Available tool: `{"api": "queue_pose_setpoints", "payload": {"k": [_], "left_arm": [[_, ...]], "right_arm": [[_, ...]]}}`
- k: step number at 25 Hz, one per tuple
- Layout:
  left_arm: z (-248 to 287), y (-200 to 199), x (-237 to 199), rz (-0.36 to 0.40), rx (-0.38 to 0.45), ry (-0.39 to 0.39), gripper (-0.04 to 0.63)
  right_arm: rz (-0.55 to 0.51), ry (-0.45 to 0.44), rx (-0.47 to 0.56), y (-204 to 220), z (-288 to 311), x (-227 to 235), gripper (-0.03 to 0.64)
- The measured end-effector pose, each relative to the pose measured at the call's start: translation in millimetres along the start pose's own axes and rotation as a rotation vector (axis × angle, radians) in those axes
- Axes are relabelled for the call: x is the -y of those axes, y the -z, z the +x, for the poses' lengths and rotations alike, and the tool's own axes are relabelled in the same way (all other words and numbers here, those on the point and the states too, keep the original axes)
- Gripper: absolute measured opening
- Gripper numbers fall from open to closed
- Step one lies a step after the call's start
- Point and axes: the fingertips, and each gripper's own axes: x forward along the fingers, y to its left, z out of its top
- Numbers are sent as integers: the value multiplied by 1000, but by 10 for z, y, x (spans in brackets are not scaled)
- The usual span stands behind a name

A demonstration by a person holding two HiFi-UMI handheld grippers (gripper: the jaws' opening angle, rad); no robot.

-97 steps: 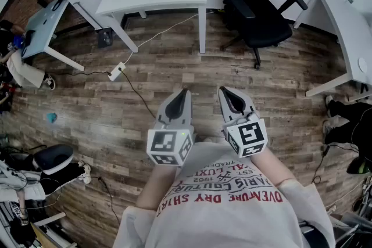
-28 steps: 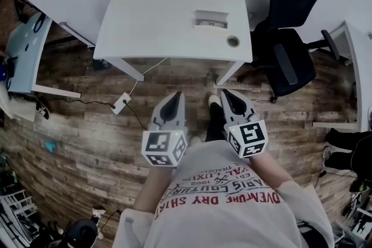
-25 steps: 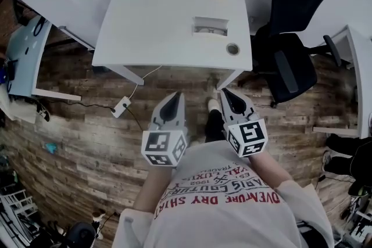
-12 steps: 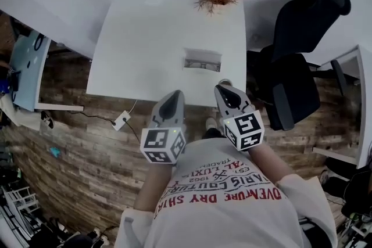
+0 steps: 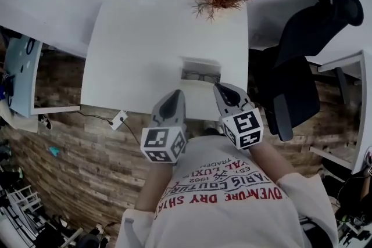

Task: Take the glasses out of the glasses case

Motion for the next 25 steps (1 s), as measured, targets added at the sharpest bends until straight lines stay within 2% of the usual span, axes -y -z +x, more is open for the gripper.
{"api": "queue_pose_setpoints", "payload": {"k": [5, 9, 12, 14, 15, 16, 17, 21, 25], "left_arm": [[235, 24, -238, -7, -68, 41, 7], [440, 96, -395, -9, -128, 75, 6], [581, 178, -495, -12, -170, 88, 7], [664, 239, -544, -7, -200, 98, 7], [703, 262, -566, -2, -212, 102, 6], [736, 281, -583, 0, -222, 106, 6], [761, 298, -597, 0, -229, 108, 7], [815, 361, -648, -16, -254, 113, 7], [834, 427, -692, -18, -275, 111, 6]], "right_arm": [[-23, 32, -102, 78, 300, 70, 12], [25, -20, -220, 213, 580, 49, 14], [-5, -44, -312, 353, 765, 56, 14], [-45, -55, -357, 425, 878, 73, 17], [-69, -68, -375, 451, 937, 74, 41], [-101, -81, -393, 481, 993, 74, 112], [-143, -90, -410, 513, 1040, 80, 137], [-315, -126, -483, 640, 1184, 103, 131], [-406, -203, -572, 818, 1272, 80, 116]]}}
